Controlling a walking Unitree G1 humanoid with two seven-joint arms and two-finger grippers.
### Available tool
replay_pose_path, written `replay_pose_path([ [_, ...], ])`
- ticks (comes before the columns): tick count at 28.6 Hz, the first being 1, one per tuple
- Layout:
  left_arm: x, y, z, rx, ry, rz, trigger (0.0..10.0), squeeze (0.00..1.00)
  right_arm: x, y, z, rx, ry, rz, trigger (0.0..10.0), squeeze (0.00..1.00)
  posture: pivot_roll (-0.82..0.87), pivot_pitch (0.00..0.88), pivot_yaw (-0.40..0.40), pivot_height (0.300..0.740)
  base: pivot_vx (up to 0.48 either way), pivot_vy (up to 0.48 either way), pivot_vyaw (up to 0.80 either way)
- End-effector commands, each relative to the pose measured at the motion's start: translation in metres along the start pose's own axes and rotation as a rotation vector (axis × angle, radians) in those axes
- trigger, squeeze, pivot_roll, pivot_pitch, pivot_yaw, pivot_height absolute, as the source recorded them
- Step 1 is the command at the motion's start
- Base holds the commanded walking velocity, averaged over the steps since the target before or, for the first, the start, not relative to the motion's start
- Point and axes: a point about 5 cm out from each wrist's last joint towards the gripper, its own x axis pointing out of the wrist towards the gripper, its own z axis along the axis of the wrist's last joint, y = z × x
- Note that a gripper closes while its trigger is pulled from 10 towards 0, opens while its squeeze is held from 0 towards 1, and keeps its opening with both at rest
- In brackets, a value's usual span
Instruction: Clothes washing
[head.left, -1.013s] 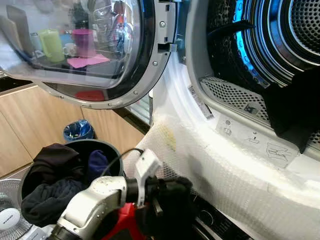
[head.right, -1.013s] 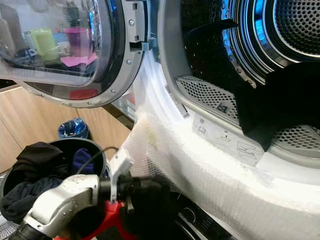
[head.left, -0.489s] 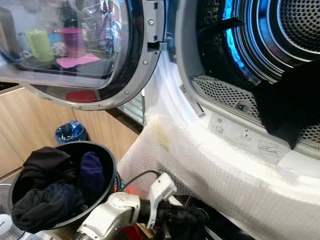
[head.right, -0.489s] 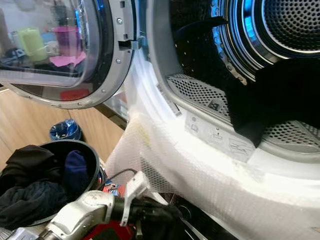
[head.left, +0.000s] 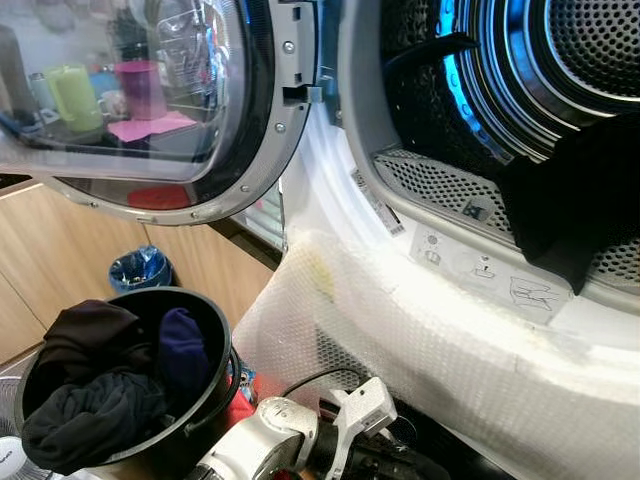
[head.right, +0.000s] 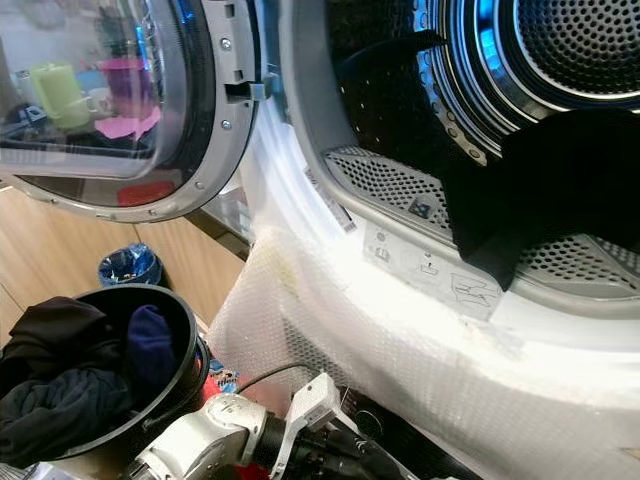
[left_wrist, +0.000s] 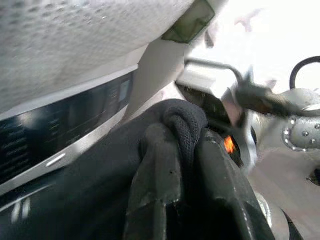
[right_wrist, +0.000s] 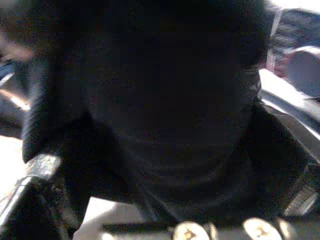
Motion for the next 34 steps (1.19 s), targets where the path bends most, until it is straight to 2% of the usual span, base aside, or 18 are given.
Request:
replay_pose_path([
  [1,0.007,-0.002,0.01,0.056,-0.011,-0.042,0.0,0.0,0.007,0.01,0.0,0.006,0.01,0.069,10.0,0.0,0.1,0.032,0.026,0.74,0.0,0.0,0.0],
  [7,0.006,0.001,0.013,0.069,-0.009,-0.034,0.0,0.0,0.007,0.013,-0.008,-0.019,0.065,0.075,10.0,0.0,0.09,0.04,0.042,0.74,0.0,0.0,0.0],
  [12,0.006,0.007,0.012,0.079,0.008,0.004,0.0,0.0,0.009,0.021,0.002,-0.009,0.0,0.126,10.0,0.0,0.09,0.045,0.047,0.74,0.0,0.0,0.0],
  [15,0.001,0.005,0.01,0.109,0.04,-0.031,0.0,0.0,0.01,-0.012,0.0,-0.059,0.016,-0.143,10.0,0.0,0.09,0.047,0.049,0.74,0.0,0.0,0.0],
  [17,-0.001,0.005,0.008,0.115,0.06,-0.028,0.0,0.0,0.01,-0.017,-0.003,-0.062,0.033,-0.172,10.0,0.0,0.09,0.048,0.048,0.74,0.0,0.0,0.0],
  [22,-0.005,0.01,0.007,0.132,0.077,0.001,0.0,0.0,0.011,-0.012,0.001,-0.033,-0.003,-0.119,10.0,0.0,0.11,0.051,0.044,0.74,0.0,0.0,0.0],
  [26,-0.006,0.009,0.007,0.155,0.086,-0.028,0.0,0.0,0.012,-0.024,0.0,-0.054,-0.005,-0.2,10.0,0.0,0.11,0.05,0.039,0.74,0.0,0.0,0.0],
  [32,-0.007,0.011,0.002,0.204,0.137,-0.009,0.0,0.0,0.008,-0.01,0.0,-0.026,-0.015,-0.066,10.0,0.0,0.12,0.051,0.036,0.74,0.0,0.0,0.0],
  [34,-0.007,0.011,0.001,0.211,0.144,-0.011,0.0,0.0,0.007,-0.009,0.0,-0.024,-0.012,-0.054,10.0,0.0,0.12,0.05,0.036,0.74,0.0,0.0,0.0],
])
